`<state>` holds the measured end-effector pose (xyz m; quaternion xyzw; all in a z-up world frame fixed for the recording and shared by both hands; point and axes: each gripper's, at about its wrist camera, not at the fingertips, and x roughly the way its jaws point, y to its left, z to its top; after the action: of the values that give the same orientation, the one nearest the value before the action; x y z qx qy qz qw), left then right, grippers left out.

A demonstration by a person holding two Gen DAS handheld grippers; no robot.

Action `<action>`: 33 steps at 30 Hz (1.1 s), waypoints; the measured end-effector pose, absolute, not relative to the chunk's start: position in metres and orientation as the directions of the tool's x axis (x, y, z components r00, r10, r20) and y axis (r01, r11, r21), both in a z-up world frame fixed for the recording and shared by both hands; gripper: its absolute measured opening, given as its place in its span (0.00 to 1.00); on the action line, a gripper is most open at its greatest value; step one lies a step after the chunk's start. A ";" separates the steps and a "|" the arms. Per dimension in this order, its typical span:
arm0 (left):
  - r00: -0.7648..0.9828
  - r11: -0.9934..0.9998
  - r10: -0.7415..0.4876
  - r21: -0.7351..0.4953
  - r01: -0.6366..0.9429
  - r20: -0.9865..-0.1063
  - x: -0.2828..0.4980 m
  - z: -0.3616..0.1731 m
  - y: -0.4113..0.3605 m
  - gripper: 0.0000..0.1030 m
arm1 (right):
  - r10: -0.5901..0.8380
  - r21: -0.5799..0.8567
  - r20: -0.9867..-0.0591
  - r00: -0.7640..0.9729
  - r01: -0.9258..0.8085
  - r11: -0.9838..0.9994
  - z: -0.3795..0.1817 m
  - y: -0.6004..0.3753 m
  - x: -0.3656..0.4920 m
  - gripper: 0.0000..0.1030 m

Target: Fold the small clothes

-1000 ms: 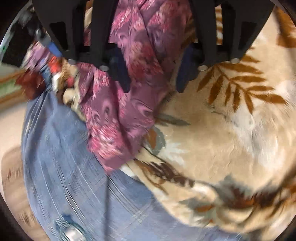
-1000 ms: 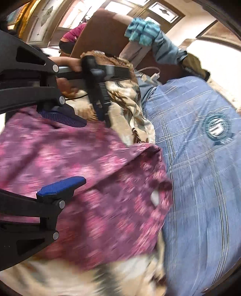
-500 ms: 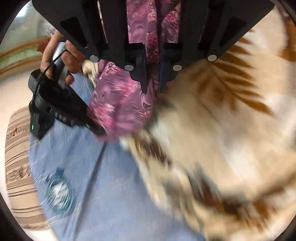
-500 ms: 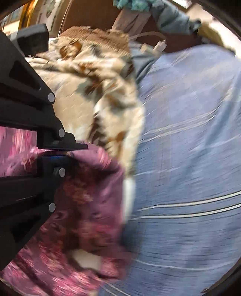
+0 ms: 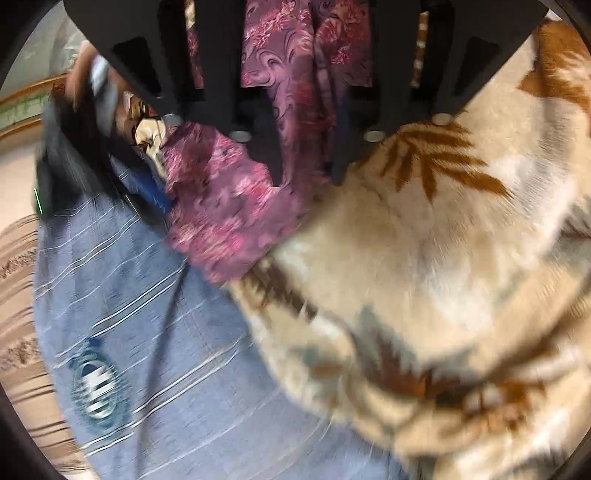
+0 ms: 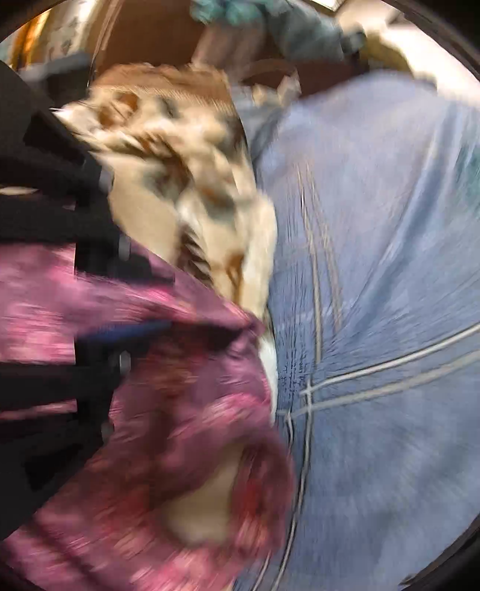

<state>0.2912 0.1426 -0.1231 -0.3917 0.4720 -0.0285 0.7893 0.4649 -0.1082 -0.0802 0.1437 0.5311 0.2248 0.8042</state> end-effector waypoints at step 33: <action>0.489 0.830 -0.507 -0.554 0.056 -0.710 0.182 -0.147 0.033 0.04 | 0.314 0.336 -0.869 0.381 -0.012 0.942 -0.146 -0.270 0.145 0.08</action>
<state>0.1816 0.0333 -0.1465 -0.2369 0.4760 -0.1694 0.8298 0.1447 -0.2696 -0.1461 0.1383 0.5472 0.0995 0.8195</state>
